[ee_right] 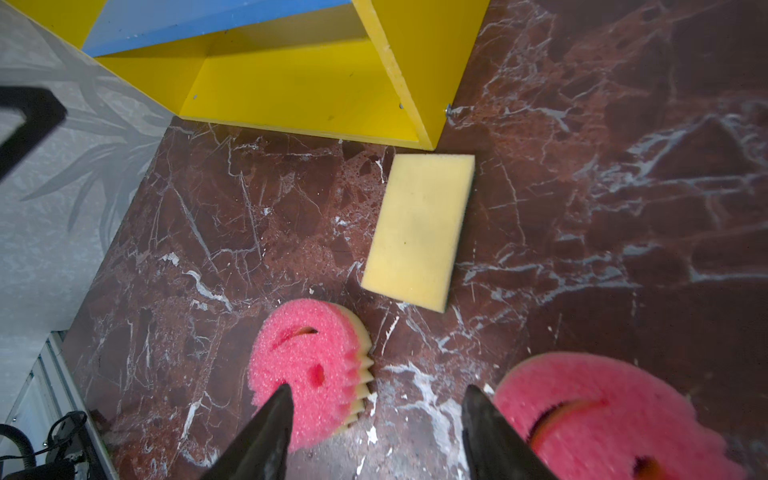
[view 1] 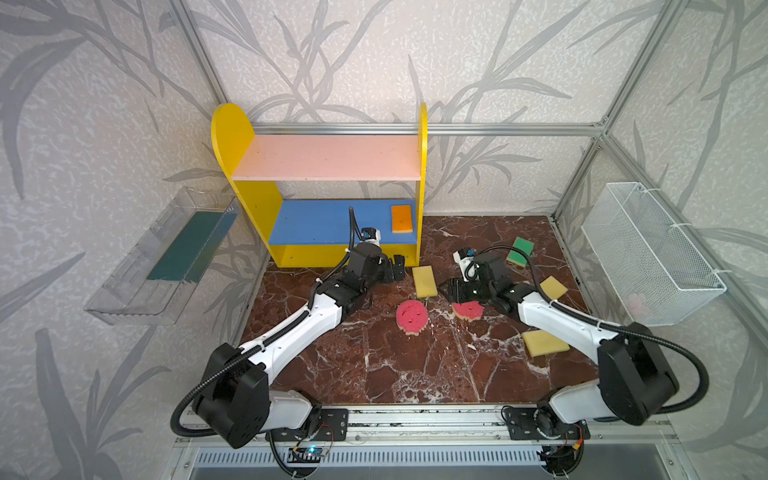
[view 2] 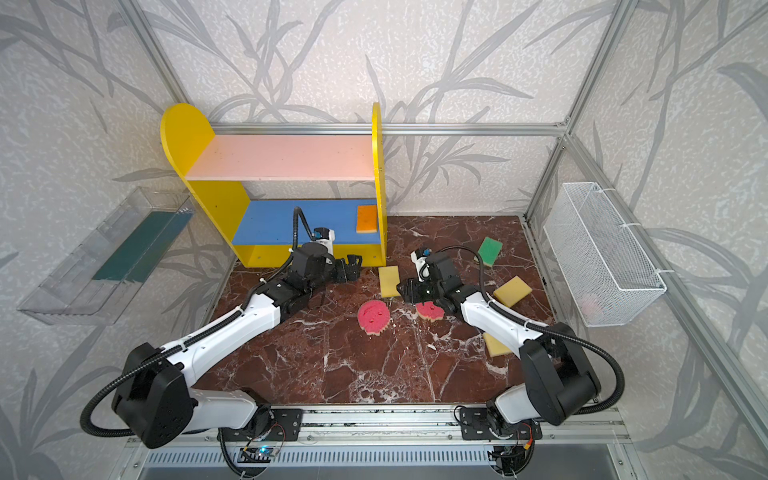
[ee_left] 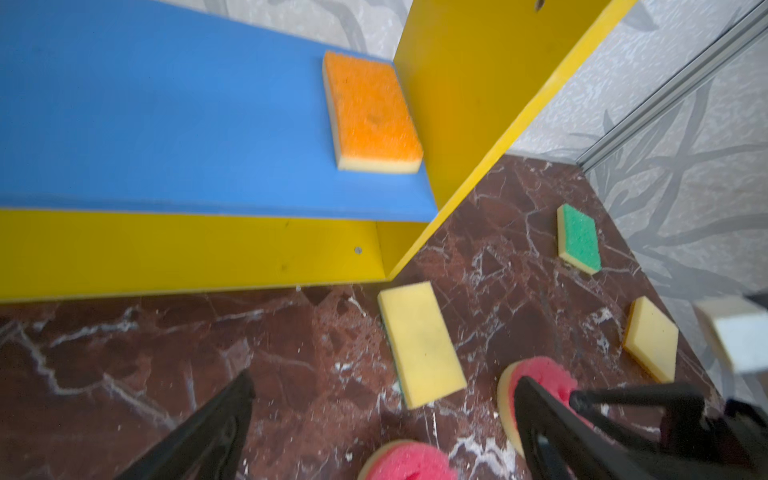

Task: Place and organize the cleaning sponges onto the shelf
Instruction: 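Move the left gripper back while the right gripper grasps the yellow-green sponge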

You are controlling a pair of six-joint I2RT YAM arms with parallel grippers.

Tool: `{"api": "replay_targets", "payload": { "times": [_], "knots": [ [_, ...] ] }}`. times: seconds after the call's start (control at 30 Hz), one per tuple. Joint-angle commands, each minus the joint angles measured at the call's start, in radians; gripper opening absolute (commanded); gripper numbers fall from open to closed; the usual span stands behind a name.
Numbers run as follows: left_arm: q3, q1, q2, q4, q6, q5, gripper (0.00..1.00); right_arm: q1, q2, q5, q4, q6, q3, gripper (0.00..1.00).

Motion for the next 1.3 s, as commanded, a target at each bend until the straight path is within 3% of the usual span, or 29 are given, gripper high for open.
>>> {"api": "replay_targets", "payload": {
  "times": [0.0,0.27,0.67,0.9,1.13,1.27],
  "knots": [
    [-0.101,-0.004,-0.06,0.056,-0.082,0.006,0.98,-0.017,0.101,-0.086,-0.05,0.023,0.082,0.54],
    [-0.275,-0.01,-0.102,0.182,-0.128,0.03,0.98,-0.037,0.33,-0.121,-0.118,0.012,0.244,0.49],
    [-0.331,-0.01,-0.019,0.297,-0.16,0.063,0.98,-0.067,0.499,-0.122,-0.132,0.0,0.323,0.51],
    [-0.329,-0.011,0.019,0.343,-0.184,0.075,0.98,-0.08,0.535,-0.157,-0.114,0.007,0.335,0.26],
    [-0.314,-0.01,0.002,0.327,-0.197,0.097,0.97,-0.08,0.49,-0.152,-0.095,0.013,0.304,0.11],
    [-0.307,-0.01,-0.038,0.287,-0.182,0.093,0.97,-0.079,0.433,-0.156,-0.079,0.03,0.282,0.08]
  ]
}}
